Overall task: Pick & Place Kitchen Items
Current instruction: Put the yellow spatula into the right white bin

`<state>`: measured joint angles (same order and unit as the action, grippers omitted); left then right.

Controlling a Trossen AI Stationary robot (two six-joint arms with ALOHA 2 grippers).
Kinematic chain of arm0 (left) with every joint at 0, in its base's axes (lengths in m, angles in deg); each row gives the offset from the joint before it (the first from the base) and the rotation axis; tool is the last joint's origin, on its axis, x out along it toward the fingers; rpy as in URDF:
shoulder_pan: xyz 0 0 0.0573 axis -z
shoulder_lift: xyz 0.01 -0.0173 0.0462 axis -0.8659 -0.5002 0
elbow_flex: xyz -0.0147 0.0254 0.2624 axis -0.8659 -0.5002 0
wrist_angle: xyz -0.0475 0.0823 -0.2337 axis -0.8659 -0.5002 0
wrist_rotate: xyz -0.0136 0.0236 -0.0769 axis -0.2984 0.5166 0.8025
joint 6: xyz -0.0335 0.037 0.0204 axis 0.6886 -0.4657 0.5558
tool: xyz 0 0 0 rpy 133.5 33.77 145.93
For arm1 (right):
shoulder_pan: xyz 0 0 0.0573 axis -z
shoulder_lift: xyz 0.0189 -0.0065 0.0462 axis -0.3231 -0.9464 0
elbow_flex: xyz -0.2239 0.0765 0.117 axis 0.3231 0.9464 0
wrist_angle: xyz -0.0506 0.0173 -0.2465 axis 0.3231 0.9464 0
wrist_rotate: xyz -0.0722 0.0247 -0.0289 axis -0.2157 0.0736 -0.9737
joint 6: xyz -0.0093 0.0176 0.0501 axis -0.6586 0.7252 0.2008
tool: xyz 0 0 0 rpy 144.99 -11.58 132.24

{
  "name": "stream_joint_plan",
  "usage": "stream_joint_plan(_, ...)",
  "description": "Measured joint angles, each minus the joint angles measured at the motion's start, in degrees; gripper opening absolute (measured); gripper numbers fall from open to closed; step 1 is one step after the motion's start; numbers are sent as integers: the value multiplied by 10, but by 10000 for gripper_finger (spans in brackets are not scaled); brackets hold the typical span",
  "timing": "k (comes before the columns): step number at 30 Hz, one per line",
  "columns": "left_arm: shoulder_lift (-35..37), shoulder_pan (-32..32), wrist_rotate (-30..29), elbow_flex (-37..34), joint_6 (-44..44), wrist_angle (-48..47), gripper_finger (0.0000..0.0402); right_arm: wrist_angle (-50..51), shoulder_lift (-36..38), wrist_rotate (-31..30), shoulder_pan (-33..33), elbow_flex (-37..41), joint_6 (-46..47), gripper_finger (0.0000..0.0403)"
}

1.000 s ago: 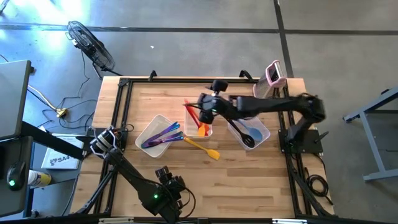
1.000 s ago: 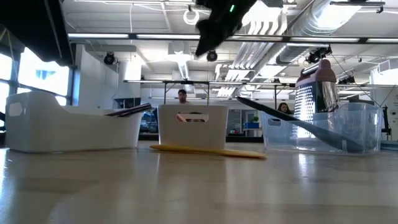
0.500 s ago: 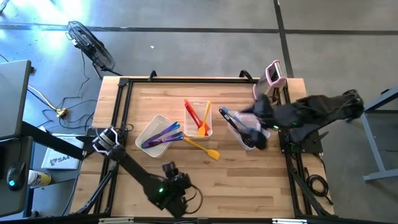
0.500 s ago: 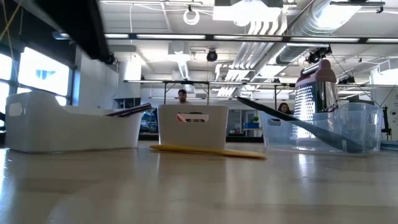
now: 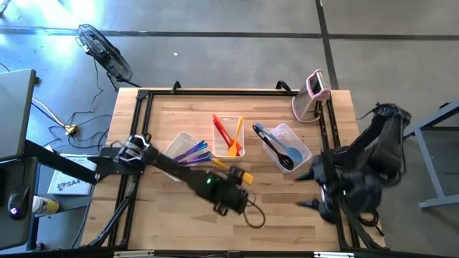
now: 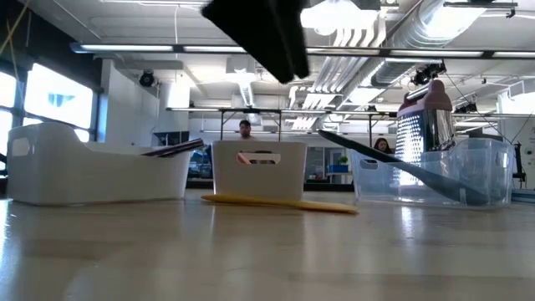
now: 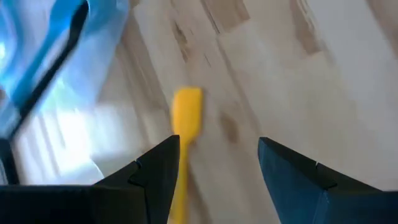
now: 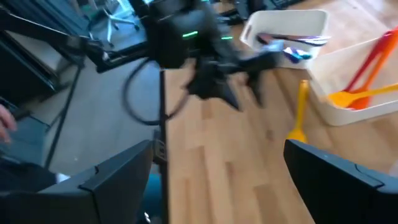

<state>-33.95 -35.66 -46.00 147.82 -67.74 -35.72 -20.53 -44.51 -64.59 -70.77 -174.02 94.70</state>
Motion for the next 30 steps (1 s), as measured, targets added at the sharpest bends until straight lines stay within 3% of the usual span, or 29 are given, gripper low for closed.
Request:
stream_joint_plan(5, 0, -61, 86, 0, -131, 37, 210, -43, -58, -40, -74, 0, 67, 356)
stream_joint_plan(13, 0, -153, 238, -13, -132, 63, 210, -154, -143, -58, -126, 0, 99, 356)
stream_joint_plan(16, 0, -166, 278, -35, -148, 92, 210, -181, -158, -95, -130, 0, 124, 356)
stream_joint_plan(20, 0, -165, 298, -72, -184, 132, 210, -188, -163, -117, -129, 0, 159, 356)
stream_joint_plan(30, -5, -165, 271, -122, -186, 238, 209, -197, -167, -117, -130, 0, 161, 356)
